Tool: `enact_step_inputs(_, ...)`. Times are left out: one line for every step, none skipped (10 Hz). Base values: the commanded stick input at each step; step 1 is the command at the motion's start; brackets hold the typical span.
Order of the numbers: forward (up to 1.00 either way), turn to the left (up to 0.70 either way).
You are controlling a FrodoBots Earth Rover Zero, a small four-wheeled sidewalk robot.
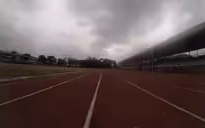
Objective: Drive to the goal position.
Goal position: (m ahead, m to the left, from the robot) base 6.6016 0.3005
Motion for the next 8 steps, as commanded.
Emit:
enact_step_inputs(0.70,0.00)
enact_step_inputs(0.70,0.00)
enact_step_inputs(0.70,0.00)
enact_step_inputs(0.70,0.00)
enact_step_inputs(0.70,0.00)
enact_step_inputs(0.70,0.00)
enact_step_inputs(0.70,0.00)
enact_step_inputs(0.70,0.00)
